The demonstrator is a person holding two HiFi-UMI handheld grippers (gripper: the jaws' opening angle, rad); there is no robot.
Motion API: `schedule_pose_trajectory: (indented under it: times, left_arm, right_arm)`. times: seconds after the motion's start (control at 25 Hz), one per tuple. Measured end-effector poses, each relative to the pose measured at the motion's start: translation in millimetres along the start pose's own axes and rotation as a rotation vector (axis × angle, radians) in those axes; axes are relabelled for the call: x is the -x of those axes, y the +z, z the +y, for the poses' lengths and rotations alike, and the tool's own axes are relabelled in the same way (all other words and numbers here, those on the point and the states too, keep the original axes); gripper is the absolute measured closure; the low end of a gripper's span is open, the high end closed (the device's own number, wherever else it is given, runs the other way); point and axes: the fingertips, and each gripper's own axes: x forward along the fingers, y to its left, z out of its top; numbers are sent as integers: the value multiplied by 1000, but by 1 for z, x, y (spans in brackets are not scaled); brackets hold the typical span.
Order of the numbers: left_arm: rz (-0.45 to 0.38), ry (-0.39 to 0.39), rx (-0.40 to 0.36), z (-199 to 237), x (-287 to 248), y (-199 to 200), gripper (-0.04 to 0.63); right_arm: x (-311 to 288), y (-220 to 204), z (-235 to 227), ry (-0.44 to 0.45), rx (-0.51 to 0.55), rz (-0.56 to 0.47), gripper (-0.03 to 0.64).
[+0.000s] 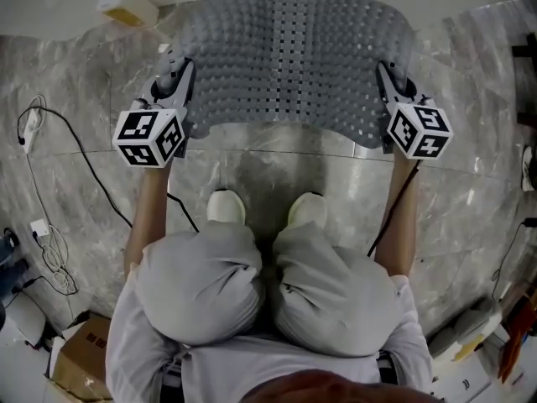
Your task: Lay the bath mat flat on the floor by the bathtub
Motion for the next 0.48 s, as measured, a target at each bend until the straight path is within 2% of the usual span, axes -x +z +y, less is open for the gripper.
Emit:
schedule_pose_trajectory:
  times: [0.2,0.48]
  left_arm:
    - [61,-2,6,5,-16,-24,565]
    - [109,10,6,18,-33,-49,565]
  right_arm:
    - [-21,-31,-3,-3,17,85,586]
    - [-42,-59,-7,-40,128,177,586]
